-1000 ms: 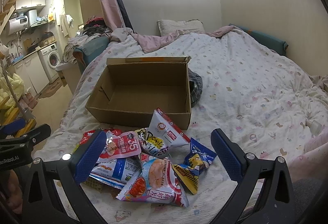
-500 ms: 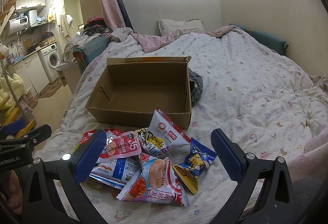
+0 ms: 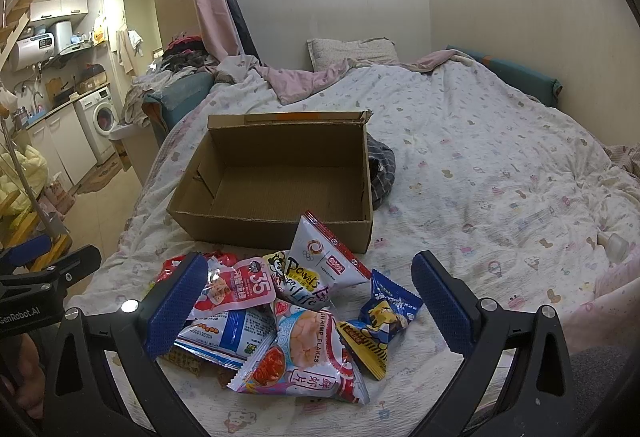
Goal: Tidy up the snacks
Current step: 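Grasp the blue cartoon-dog snack bag with the right gripper and lift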
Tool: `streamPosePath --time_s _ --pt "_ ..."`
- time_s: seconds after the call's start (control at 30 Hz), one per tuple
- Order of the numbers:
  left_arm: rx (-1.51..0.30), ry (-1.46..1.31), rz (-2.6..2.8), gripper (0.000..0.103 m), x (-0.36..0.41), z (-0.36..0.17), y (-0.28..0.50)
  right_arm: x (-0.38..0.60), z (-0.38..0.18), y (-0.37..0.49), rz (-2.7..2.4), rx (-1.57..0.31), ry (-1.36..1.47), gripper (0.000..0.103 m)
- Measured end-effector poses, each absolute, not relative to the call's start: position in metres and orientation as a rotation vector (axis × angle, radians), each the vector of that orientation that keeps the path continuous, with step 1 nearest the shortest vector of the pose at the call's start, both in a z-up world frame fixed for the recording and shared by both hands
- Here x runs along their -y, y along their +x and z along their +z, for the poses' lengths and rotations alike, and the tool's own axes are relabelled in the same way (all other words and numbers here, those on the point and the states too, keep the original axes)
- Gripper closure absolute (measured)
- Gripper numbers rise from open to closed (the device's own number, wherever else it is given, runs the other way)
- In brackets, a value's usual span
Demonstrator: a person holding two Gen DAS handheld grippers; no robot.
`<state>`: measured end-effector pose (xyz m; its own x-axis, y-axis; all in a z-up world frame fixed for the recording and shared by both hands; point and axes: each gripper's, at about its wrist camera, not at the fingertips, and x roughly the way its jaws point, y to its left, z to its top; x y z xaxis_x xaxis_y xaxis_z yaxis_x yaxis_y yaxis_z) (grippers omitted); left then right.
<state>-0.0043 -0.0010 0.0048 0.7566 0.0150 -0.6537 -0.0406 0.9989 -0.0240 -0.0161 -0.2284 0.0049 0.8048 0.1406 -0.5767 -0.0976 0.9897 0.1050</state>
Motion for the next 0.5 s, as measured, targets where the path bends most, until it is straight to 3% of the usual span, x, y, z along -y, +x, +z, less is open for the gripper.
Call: streamPosePath --time_s 0.33,0.5 --pt "-0.783 -0.023 0.039 0.0 -0.01 0.027 0.022 0.266 0.035 0.005 0.154 -0.67 0.199 0.0" --pt "-0.849 -0.014 0.015 0.0 -0.012 0.033 0.048 0.298 0.026 0.044 0.111 -0.852 0.223 0.0"
